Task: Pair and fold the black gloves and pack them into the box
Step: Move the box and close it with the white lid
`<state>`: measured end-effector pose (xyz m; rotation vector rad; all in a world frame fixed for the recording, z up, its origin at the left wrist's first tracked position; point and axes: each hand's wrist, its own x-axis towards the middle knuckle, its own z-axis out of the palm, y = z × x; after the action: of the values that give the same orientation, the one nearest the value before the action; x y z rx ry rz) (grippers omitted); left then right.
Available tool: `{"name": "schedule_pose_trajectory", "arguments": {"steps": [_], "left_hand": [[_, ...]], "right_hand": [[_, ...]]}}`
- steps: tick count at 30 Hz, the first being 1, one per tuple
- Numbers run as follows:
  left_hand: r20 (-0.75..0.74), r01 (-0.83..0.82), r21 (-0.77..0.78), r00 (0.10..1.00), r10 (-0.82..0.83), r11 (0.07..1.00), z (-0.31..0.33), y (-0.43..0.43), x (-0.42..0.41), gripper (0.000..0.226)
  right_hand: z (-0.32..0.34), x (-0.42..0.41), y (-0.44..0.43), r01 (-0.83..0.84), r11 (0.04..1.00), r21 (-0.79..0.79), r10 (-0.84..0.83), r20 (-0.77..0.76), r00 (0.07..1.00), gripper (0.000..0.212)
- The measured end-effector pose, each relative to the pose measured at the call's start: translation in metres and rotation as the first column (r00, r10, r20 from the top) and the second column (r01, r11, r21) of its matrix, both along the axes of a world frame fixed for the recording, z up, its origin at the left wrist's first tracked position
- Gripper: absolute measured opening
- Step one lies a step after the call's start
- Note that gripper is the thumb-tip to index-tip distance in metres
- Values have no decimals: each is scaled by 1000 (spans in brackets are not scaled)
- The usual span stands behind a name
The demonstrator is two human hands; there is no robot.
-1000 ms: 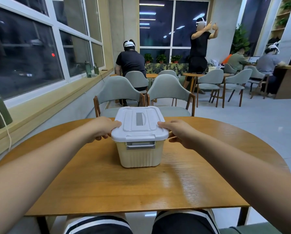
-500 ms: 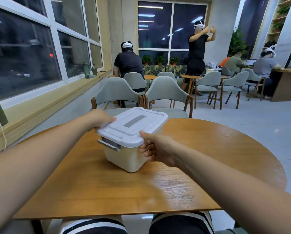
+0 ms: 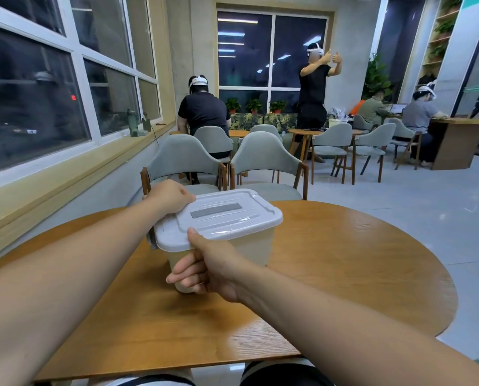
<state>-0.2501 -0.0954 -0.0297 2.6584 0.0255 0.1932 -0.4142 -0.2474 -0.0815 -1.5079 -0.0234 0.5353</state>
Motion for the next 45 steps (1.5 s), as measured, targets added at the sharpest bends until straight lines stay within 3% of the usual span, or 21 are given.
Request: {"name": "schedule_pose_trajectory", "arguments": {"steps": [4,9,14,20,25,28,30,33,36,41,45], "left_hand": [[20,6,-118,1000,-3,993,1,8,-4,23],[111,69,-243,993,-43,967,12,28,-23,29],[67,53,-518,998,-22,854,3,49,-48,52],[-130,-116,-701,991,34,703,-38,62,-68,79],[-199,-152,-840,979,-34,521,-66,48,-84,63],[-184,-154,-899,982,-35,410,-74,39,-93,54],[-171,-145,-917,985,-38,371,-75,34,-97,50],[-147,-126,-924,989,-32,361,-75,30,-100,34],[-149,-120,-913,988,-44,391,-74,33,-97,37],[-106,-74,-859,994,-34,507,-66,37,-85,33],[-57,-28,-809,998,-31,588,-56,31,-84,31]], "right_hand": [[8,-1,-7,-87,995,-57,89,23,996,80],[47,11,-36,-99,994,-47,107,217,970,63],[75,42,-75,164,973,-162,-79,434,897,60],[59,85,-122,509,806,-300,-174,703,690,22],[31,102,-143,538,770,-343,-264,596,758,52],[12,111,-149,462,812,-357,-277,461,843,60],[3,113,-149,402,873,-276,-309,325,894,62],[-2,110,-147,340,936,-88,-322,172,931,58],[-1,108,-144,365,931,-20,-358,160,920,56],[-1,110,-141,455,878,-148,-393,319,862,66],[-1,107,-137,476,846,-239,-353,418,837,56]]}}
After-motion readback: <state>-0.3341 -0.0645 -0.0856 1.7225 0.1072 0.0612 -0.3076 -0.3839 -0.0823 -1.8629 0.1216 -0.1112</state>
